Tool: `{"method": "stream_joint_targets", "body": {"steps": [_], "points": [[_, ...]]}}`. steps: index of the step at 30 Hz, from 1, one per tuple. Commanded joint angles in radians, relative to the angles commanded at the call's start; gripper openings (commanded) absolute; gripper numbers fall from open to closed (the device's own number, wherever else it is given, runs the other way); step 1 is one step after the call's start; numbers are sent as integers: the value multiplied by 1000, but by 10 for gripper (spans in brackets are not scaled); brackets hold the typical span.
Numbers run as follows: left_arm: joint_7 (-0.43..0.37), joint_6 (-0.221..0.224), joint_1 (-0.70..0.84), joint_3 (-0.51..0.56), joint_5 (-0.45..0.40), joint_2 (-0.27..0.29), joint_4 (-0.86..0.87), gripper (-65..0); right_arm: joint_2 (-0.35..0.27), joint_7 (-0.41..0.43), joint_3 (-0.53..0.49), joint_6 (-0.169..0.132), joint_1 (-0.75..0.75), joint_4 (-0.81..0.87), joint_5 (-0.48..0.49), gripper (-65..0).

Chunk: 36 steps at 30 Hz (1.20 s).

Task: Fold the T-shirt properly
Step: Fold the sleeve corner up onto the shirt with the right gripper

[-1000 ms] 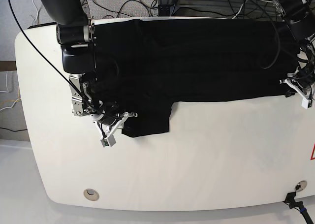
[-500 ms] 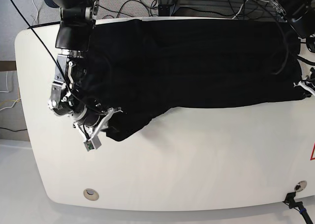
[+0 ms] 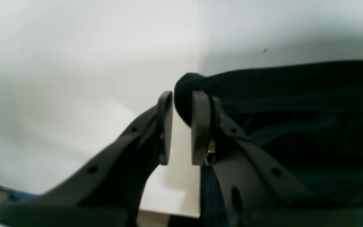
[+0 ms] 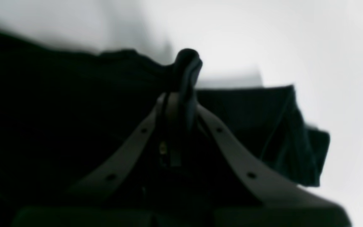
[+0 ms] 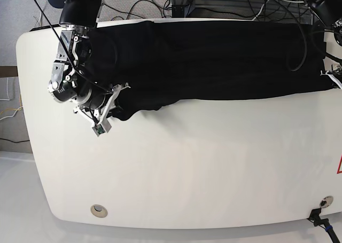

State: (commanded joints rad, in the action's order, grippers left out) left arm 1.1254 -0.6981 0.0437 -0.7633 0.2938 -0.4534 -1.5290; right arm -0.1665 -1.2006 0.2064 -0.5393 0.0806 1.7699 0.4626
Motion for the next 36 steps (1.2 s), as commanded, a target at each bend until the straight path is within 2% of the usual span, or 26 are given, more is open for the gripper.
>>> {"method": "stream_joint_targets", "body": {"steps": [2, 6, 8, 14, 25, 27, 31, 32, 34, 36], "points": [[0, 0, 37, 2, 0, 0, -20, -564, -8, 0, 0, -2, -25, 0, 28, -650], [0, 0, 95, 2, 0, 0, -34, -564, -60, 0, 0, 0, -89, -2, 172, -650], [0, 0, 133, 2, 0, -3, -40, -564, -78, 0, 0, 0, -121, 0, 180, -650], [0, 0, 209, 2, -2, -5, -40, -564, -78, -37, 0, 0, -189, 31, 180, -650], [0, 0, 207, -2, -6, -11, -40, -563, -78, -51, -3, 2, -241, 29, 176, -650], [0, 0, 207, -2, -6, -26, -40, -560, -92, -51, -5, 5, -255, 29, 176, -641], [0, 0, 199, 2, -6, -29, -40, -552, -98, -51, -5, 2, -258, 32, 180, -411], [-2, 0, 183, 3, -6, -29, -40, -522, -98, -51, -5, 2, -256, 32, 180, -366], [-2, 0, 146, 3, -8, -29, -40, -407, -97, -51, -5, 2, -253, 32, 180, -303], [-2, 0, 117, 3, -8, -29, -40, -272, -97, -46, -5, 2, -252, 32, 180, -294]]}}
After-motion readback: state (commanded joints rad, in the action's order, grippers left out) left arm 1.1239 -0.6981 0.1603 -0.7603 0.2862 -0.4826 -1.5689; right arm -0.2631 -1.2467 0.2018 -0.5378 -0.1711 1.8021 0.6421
